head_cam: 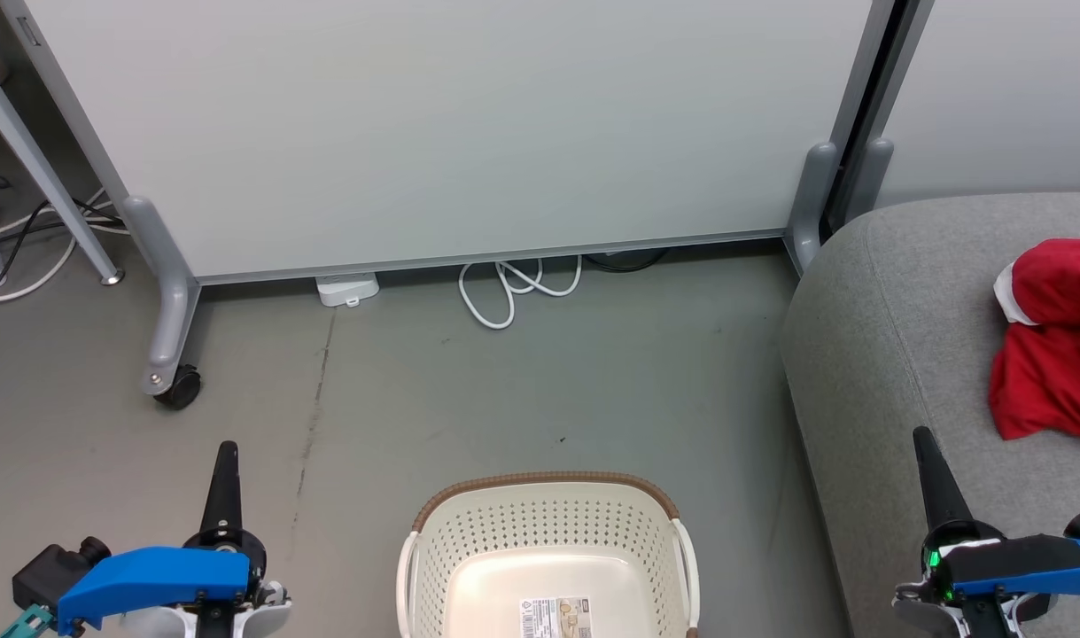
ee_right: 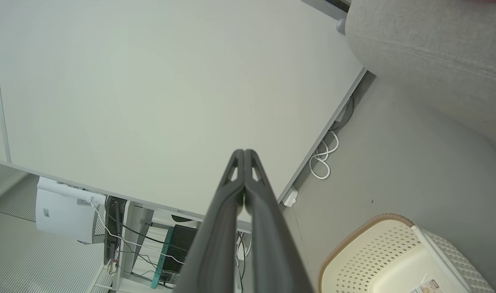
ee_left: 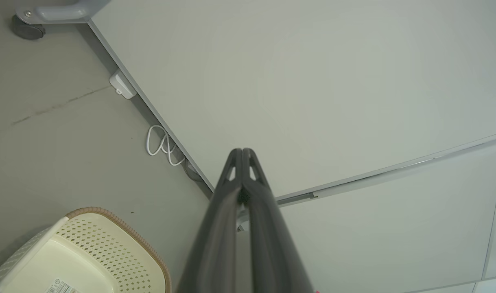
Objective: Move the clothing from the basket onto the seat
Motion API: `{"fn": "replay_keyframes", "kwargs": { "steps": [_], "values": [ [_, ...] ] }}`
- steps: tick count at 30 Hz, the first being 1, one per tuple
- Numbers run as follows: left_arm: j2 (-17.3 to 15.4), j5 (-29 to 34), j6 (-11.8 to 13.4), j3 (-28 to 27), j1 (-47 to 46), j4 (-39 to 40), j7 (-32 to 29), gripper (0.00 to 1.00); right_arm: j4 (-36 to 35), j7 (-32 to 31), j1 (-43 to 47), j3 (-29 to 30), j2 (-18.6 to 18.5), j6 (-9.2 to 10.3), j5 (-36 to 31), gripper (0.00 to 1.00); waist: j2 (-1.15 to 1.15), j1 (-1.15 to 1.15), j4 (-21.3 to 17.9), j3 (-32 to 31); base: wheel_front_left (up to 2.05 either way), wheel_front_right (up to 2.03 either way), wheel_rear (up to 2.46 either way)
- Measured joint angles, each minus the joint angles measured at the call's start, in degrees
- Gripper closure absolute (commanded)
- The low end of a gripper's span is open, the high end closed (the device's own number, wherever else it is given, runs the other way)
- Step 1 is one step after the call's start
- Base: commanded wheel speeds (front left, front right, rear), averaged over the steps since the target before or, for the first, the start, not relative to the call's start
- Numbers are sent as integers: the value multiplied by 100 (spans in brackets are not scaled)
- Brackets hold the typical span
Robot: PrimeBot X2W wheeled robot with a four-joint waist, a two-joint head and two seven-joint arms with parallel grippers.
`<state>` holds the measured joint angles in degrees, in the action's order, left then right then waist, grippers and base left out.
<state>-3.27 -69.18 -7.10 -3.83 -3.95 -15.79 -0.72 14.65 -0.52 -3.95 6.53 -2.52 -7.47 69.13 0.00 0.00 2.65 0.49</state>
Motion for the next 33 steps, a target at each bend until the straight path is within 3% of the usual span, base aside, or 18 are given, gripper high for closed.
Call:
{"fn": "replay_keyframes", "kwargs": {
  "steps": [33],
  "values": [
    [26, -1583, -2, -181, -125, 110, -401, 100, -35, -420, -130, 0, -12, 0, 1585, 100, 0, 0, -171, -20, 0, 0, 0]
  ]
}}
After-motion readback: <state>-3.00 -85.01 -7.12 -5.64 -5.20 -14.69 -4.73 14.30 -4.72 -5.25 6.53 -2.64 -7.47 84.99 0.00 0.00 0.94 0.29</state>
